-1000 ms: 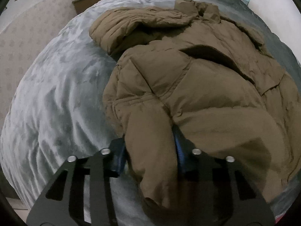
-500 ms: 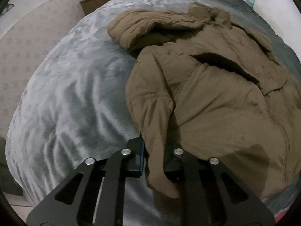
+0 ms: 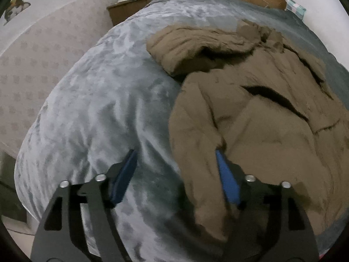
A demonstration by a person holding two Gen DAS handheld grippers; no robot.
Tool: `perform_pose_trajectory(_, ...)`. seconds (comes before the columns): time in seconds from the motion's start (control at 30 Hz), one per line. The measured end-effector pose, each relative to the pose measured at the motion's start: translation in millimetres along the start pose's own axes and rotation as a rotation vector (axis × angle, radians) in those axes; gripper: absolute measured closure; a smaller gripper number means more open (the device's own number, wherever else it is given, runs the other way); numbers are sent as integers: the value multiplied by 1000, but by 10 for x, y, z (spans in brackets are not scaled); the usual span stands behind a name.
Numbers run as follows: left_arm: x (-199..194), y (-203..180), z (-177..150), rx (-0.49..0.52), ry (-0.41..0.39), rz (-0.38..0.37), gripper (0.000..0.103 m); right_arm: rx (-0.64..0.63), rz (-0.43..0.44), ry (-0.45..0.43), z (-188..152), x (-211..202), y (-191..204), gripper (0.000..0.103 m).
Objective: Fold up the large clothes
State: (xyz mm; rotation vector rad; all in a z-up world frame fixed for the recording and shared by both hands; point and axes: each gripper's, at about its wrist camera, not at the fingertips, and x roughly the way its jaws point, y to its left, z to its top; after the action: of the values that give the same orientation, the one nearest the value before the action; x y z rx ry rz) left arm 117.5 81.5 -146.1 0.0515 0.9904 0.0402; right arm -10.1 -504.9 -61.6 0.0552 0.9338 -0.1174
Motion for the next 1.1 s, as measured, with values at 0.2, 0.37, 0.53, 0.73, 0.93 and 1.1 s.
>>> perform_pose_trajectory(0.2,33,86,209,-27,-19,14,17,23,-54,-59,350,-51,-102,31)
perform_pose_trajectory(0.37,183,78,597,-45,-31,39,14,-73,-48,-110,813,46,359,31)
perform_pose_trajectory(0.53,281,103,991,-28,-62,44,13,-117,42,-133,1282,248,834,31)
perform_pose_trajectory(0.73,579,104,1442,-22,-57,59,13,-152,146,-114,1783,688,1342,31)
perform_pose_trajectory(0.93,822,241,1622,-39,-48,68,13,-150,218,-90,2070,1188,1648,31)
perform_pose_trajectory(1.1,1112,482,1634,-88,-16,100,13,-144,243,-83,2175,1513,1882,31)
